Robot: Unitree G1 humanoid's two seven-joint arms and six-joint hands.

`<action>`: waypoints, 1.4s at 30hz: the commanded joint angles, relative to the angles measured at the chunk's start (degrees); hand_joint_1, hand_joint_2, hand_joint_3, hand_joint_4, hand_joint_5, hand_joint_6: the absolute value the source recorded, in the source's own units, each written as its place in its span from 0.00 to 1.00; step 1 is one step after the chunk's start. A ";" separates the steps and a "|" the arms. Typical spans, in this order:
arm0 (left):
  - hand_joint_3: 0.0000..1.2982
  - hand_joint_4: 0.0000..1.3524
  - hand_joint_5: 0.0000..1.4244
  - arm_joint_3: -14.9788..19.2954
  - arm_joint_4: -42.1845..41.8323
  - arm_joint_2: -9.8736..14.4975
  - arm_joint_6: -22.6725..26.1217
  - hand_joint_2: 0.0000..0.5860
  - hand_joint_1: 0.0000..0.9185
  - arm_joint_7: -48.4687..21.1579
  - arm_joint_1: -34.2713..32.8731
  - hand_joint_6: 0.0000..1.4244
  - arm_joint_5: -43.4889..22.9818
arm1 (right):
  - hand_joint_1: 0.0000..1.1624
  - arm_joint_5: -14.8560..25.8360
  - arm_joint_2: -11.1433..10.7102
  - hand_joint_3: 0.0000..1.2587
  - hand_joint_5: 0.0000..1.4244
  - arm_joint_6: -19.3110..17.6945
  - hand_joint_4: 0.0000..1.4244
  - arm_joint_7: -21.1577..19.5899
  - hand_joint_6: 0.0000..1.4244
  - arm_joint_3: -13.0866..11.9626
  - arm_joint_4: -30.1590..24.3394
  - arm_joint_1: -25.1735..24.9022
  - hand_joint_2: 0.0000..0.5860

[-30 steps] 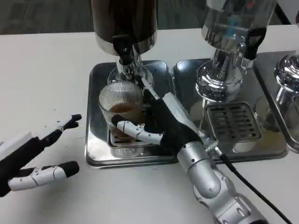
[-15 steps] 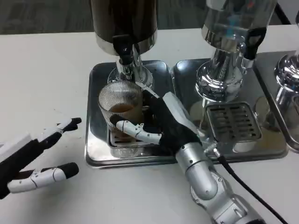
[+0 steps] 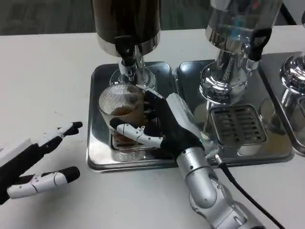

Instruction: Grasp the cup under the faucet to collect the drink, then remove the cup.

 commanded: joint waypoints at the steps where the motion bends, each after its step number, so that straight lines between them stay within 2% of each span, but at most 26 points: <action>1: 0.03 0.00 0.00 -0.13 -0.53 1.21 0.30 0.25 0.00 -0.92 0.45 0.00 -0.22 | 0.48 -0.17 0.97 0.25 0.30 -2.08 0.28 -1.55 0.36 0.25 0.28 -0.14 0.36; 7: 0.03 0.00 0.00 -0.12 -0.61 1.24 0.23 0.25 0.00 -1.11 0.52 0.00 -0.25 | 0.49 -0.36 1.35 0.26 0.31 -2.18 0.29 -2.67 0.38 0.37 0.71 -0.21 0.37; 12: 0.03 0.00 0.00 -0.26 -0.56 1.19 0.25 0.25 0.00 -1.33 0.31 0.01 -0.29 | 0.49 -0.50 1.54 0.29 0.36 -2.45 0.33 -4.01 0.46 0.21 0.94 0.29 0.37; 29: 0.02 0.00 0.00 -0.50 -0.12 1.04 0.20 0.26 0.00 -2.16 -0.73 0.01 -0.45 | 0.52 -1.27 1.66 0.34 0.47 -3.57 0.41 -9.35 0.60 -0.22 0.02 2.12 0.38; 42: 0.02 0.00 0.00 -0.54 0.21 0.91 0.08 0.27 0.00 -2.57 -1.24 0.01 -0.71 | 0.58 -1.70 1.55 0.38 0.52 -4.46 0.45 -11.98 0.69 -0.24 -0.23 2.93 0.40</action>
